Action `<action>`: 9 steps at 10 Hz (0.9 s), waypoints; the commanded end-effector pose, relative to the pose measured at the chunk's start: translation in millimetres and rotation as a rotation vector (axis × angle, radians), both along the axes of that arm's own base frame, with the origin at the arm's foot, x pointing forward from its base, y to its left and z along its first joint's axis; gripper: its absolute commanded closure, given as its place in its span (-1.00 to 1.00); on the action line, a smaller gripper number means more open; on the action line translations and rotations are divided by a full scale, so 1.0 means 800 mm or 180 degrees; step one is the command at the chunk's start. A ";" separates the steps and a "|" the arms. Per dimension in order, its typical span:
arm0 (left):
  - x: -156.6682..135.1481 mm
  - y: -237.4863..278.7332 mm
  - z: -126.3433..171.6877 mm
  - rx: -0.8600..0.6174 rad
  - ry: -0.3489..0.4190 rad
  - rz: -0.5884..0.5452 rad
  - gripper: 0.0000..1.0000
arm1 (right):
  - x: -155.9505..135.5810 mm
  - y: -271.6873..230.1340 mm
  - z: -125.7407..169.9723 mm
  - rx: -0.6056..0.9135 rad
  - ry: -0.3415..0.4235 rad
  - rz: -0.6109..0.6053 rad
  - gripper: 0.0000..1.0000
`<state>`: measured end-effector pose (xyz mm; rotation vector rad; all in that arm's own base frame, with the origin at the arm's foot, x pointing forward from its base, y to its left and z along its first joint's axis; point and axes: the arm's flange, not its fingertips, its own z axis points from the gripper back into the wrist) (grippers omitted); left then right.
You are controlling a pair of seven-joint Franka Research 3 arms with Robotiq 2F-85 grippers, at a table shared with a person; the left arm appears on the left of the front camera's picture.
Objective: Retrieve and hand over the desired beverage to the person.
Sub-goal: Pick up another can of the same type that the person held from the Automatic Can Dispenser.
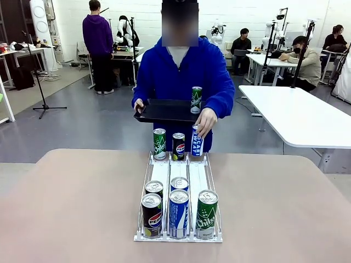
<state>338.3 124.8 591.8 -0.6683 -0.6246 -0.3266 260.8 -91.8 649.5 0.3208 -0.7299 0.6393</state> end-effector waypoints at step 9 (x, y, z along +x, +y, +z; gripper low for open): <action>-0.001 0.002 -0.002 -0.0033 -0.0074 -0.0063 -1.00 | 0.003 0.001 0.000 -0.0016 0.0000 -0.0023 -1.00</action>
